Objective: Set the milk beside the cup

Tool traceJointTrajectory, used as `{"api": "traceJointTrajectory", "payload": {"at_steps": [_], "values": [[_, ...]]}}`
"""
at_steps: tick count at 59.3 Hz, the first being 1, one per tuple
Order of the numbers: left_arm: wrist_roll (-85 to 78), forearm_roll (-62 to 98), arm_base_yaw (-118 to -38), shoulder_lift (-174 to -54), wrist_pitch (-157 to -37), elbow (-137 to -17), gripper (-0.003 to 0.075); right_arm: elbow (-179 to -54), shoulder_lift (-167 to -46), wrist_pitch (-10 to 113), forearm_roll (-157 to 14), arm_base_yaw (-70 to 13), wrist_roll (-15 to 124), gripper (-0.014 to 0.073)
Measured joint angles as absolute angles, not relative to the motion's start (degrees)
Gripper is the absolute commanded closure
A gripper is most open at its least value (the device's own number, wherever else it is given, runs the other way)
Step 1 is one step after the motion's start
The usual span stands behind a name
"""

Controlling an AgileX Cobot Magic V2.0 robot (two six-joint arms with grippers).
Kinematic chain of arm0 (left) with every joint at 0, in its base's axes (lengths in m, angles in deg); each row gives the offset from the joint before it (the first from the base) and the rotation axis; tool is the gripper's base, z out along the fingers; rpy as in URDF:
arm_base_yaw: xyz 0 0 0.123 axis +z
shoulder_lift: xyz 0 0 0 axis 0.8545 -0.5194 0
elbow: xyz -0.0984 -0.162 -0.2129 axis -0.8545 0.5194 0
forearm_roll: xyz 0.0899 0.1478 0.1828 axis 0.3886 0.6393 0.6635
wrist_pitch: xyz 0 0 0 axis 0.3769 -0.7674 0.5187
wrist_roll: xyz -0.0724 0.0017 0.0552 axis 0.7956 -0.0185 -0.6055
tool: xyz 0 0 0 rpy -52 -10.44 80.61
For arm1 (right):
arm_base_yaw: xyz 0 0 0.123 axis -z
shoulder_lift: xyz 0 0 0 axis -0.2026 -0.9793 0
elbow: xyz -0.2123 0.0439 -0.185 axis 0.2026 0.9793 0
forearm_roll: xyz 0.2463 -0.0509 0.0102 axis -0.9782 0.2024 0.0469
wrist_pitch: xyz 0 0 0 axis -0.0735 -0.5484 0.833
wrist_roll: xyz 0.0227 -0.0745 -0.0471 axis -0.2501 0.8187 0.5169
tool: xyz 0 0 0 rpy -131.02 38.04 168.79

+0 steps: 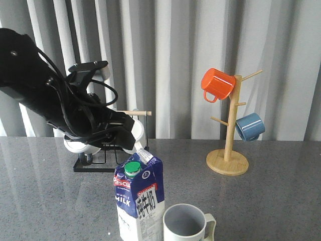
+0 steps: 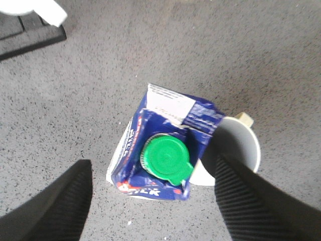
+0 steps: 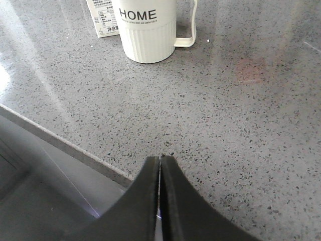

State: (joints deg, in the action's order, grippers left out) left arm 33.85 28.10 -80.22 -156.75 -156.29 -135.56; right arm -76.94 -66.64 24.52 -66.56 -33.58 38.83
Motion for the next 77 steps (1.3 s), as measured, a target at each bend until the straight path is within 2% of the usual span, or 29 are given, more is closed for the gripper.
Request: {"api": "traceJointTrajectory", "payload": {"at_steps": [14, 21, 27, 38, 40, 54, 68, 77], "values": [[33.8, 28.1, -80.2, -149.5, -156.7, -135.6, 0.0225, -76.9, -66.6, 24.5, -66.5, -33.6, 38.8, 0.0599], [33.9, 28.1, -80.2, -144.2, -156.7, -135.6, 0.0289, -76.9, -66.6, 24.7, -64.7, -33.6, 37.2, 0.0599], [33.9, 28.2, -80.2, -138.7, -156.8, -135.1, 0.0403, -76.9, -66.6, 26.0, -60.3, -33.6, 33.2, 0.0599], [33.8, 31.0, -80.2, -128.4, -157.1, -129.7, 0.0702, -76.9, -66.6, 27.9, -49.7, -33.6, 23.7, 0.0599], [33.8, 31.6, -80.2, -126.8, -157.1, -128.4, 0.0729, -76.9, -66.6, 27.9, -48.8, -33.6, 22.7, 0.0599], [33.9, 37.4, -80.2, -112.8, -156.3, -112.9, 0.0727, -76.9, -66.6, 27.9, -47.3, -33.6, 20.9, 0.0599], [35.5, 37.9, -80.2, -98.8, -145.9, -97.0, 0.0727, -76.9, -66.6, 27.9, -47.2, -33.6, 20.9, 0.0599], [35.5, 37.8, -80.2, -92.8, -145.7, -89.9, 0.0727, -76.9, -66.6, 27.9, -47.2, -33.6, 20.9, 0.0599]]}}
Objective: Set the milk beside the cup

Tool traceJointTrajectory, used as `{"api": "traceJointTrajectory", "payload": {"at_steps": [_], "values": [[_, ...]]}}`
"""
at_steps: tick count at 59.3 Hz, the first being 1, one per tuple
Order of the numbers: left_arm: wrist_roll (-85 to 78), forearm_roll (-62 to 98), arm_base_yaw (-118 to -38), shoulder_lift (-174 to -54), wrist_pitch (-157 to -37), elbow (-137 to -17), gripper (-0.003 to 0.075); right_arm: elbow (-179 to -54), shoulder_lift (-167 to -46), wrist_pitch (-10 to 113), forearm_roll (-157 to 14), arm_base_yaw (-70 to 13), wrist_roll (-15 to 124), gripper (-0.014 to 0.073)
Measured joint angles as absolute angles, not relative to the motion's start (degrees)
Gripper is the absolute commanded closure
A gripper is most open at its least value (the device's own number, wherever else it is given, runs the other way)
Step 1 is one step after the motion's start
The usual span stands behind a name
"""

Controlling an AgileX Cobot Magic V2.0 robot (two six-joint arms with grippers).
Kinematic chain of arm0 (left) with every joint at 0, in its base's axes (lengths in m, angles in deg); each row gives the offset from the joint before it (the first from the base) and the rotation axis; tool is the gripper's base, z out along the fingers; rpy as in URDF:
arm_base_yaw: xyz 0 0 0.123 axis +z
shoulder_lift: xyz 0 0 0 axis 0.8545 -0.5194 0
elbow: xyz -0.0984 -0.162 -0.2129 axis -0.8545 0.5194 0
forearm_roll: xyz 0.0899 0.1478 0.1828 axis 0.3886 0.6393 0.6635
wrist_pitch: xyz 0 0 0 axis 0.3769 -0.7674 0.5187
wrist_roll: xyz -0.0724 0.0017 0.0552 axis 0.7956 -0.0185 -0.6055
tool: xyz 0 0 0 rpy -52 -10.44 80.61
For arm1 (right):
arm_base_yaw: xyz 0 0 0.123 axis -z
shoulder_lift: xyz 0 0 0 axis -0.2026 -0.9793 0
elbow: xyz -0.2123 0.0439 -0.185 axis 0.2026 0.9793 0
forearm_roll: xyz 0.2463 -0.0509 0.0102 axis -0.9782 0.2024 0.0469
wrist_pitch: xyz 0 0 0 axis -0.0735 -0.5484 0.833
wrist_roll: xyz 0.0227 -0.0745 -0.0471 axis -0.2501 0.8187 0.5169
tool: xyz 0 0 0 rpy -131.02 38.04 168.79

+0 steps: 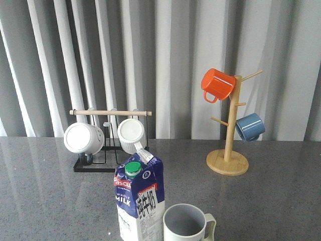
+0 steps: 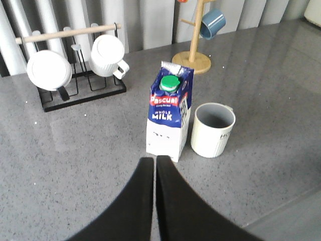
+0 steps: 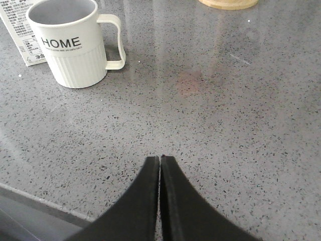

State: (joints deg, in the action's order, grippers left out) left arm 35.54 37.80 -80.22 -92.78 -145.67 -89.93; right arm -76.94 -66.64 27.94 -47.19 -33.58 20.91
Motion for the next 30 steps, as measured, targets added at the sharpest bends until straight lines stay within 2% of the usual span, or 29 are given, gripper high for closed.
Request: {"api": "traceJointTrajectory", "payload": {"at_steps": [22, 30], "values": [[35.5, 37.8, -80.2, -89.1, -147.7, -85.2, 0.0727, -76.9, -66.6, 27.9, -47.2, -33.6, 20.9, 0.0599], [35.5, 38.6, -80.3, -88.6, -143.2, -82.6, 0.0727, -76.9, -66.6, 27.9, -47.2, -33.6, 20.9, 0.0599]]}}
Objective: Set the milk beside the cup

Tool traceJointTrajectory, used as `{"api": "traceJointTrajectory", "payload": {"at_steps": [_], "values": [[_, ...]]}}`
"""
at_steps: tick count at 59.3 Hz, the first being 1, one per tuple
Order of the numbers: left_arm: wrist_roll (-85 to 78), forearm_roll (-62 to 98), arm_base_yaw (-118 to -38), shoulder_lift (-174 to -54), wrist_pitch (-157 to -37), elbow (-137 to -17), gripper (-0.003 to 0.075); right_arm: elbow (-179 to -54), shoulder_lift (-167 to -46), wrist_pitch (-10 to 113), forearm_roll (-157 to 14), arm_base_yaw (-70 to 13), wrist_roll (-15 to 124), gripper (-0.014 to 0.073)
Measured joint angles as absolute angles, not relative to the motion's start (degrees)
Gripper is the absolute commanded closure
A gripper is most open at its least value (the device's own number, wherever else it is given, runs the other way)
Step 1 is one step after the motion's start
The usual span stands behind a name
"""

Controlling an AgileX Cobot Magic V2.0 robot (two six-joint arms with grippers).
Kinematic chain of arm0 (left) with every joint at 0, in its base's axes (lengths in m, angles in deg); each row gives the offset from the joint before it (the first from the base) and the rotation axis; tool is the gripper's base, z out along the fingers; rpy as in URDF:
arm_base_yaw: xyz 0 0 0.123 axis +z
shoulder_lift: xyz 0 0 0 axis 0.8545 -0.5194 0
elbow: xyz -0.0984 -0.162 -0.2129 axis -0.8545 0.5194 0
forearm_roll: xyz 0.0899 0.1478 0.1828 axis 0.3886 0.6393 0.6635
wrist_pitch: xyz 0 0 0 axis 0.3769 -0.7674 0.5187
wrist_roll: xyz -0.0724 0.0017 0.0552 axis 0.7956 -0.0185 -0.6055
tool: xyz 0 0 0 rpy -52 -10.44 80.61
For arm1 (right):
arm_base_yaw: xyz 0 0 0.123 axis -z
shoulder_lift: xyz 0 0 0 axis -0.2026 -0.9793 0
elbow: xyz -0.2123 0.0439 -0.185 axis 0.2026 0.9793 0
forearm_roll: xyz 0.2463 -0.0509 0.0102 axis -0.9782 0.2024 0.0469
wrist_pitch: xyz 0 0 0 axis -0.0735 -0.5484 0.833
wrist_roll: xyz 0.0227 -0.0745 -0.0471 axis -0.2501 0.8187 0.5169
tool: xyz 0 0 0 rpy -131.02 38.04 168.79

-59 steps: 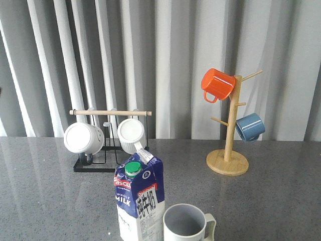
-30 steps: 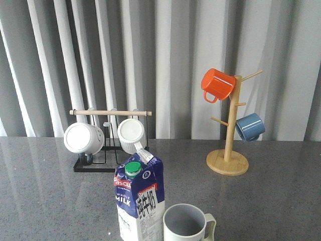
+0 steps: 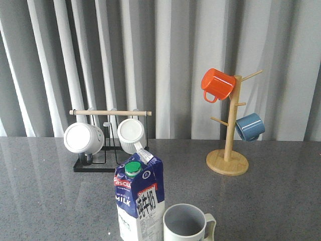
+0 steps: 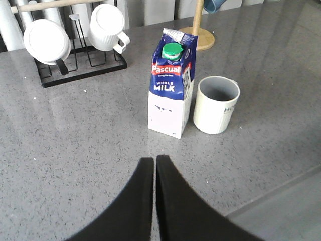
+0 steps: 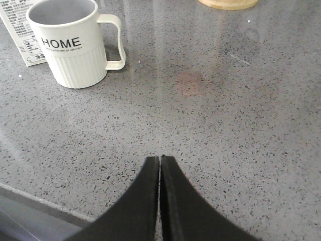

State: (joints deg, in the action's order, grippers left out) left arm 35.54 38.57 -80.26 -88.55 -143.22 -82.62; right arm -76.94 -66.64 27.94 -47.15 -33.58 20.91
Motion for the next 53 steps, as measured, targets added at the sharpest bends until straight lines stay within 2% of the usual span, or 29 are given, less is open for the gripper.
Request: {"api": "traceJointTrajectory", "payload": {"at_steps": [6, 13, 20, 26, 36, 53], "values": [[35.5, 40.0, -80.4, -86.5, -133.0, -75.7, 0.0727, -76.9, -66.6, 27.9, -47.2, -33.6, 20.9, 0.0599], [35.5, 41.3, -79.9, -81.9, -118.5, -62.2, 0.0727, -76.9, -66.6, 27.9, -47.2, -33.6, 20.9, 0.0599], [35.5, 41.6, -78.1, -74.1, -103.3, -45.9, 0.0727, -76.9, -66.6, 27.9, -47.2, -33.6, 20.9, 0.0599], [37.0, 41.7, -75.7, -66.5, -94.9, -34.7, 0.0727, -76.9, -66.6, 27.9, -47.2, -33.6, 20.9, 0.0599], [42.3, 41.7, -69.7, -56.6, -92.0, -23.6, 0.0727, -76.9, -66.6, 27.9, -47.2, -33.6, 20.9, 0.0599], [44.3, 41.9, -60.7, -55.4, -91.5, -18.1, 0.0727, -76.9, -66.6, 27.8, -47.0, -33.6, 20.9, 0.0599]]}}
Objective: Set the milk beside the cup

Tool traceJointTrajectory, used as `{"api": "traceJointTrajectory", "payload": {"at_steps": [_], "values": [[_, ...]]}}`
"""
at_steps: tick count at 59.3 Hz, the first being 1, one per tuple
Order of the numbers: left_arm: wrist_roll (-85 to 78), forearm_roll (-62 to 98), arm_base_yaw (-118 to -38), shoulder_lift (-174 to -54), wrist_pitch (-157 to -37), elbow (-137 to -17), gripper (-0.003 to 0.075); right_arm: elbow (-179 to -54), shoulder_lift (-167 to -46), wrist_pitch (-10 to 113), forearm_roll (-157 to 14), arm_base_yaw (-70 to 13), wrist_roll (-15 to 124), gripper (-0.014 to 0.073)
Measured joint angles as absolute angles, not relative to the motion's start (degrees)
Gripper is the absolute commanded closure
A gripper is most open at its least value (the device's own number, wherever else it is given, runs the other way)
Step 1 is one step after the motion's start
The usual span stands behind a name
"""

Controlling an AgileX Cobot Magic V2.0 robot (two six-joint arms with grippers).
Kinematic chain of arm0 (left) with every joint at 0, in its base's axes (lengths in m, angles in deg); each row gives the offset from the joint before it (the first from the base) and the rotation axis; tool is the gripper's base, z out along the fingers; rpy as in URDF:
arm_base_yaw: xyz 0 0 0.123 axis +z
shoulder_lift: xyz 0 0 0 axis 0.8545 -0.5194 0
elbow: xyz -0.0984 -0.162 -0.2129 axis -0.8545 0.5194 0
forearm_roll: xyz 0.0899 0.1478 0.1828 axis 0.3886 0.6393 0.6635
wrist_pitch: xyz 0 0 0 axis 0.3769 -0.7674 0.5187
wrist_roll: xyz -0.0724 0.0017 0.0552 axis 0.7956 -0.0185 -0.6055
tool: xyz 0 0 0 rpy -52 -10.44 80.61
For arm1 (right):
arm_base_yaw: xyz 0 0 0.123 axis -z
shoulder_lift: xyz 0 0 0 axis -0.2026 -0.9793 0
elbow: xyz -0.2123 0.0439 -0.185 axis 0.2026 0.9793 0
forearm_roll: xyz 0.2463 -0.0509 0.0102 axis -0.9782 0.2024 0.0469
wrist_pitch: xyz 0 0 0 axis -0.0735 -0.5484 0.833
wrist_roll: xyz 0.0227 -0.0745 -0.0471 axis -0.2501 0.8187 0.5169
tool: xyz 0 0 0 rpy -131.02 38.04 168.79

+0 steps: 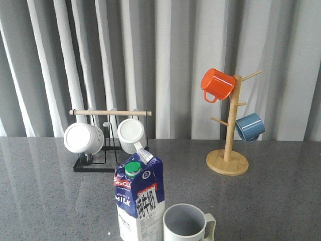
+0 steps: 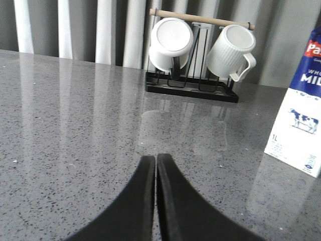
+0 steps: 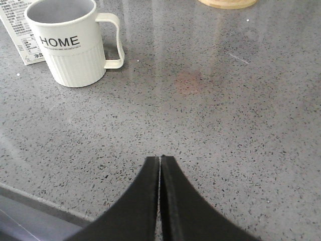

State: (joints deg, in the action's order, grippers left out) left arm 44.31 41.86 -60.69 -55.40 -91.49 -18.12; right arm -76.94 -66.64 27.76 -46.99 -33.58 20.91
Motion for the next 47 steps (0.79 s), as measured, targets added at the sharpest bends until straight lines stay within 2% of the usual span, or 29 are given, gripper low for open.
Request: {"api": "traceJointTrajectory", "payload": {"at_steps": [29, 47], "values": [[41.2, 41.9, -60.0, -55.4, -91.0, -18.1, 0.0727, -76.9, -66.6, 27.7, -47.0, -33.6, 20.9, 0.0599], [24.7, 29.6, -60.0, -55.4, -90.9, -18.1, 0.0727, -76.9, -66.6, 27.6, -47.0, -33.6, 20.9, 0.0599]]}}
